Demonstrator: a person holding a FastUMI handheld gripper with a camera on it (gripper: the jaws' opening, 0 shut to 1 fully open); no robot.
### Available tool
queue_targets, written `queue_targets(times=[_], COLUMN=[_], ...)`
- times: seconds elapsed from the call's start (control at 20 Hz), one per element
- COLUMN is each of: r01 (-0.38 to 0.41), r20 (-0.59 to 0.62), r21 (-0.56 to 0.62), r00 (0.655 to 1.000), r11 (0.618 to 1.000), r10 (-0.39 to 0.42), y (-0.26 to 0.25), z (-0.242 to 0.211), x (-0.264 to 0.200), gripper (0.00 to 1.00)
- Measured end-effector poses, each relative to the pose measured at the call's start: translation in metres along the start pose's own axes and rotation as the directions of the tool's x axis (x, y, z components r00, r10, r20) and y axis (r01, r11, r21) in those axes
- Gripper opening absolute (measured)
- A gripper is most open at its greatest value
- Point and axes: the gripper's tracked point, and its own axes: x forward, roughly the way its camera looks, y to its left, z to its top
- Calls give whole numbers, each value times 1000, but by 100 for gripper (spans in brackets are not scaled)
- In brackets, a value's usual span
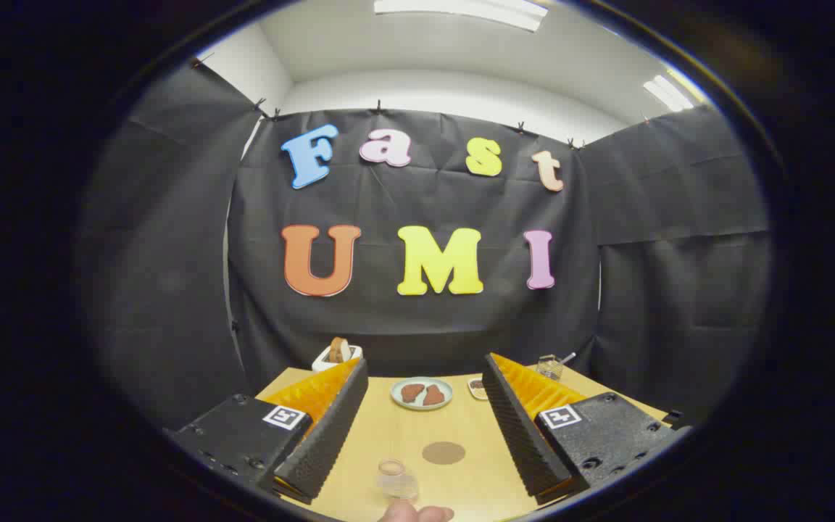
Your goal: Take the bottle from table, then pour the juice into the cup, finally place the bottle on the coaster
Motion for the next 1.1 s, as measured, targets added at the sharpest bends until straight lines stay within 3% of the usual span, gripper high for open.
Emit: queue_targets(times=[1.1], r01=[-33], r20=[27], r21=[6], r00=[999], r11=[999], r10=[32], y=[13], z=[-3], x=[-17], gripper=[100])
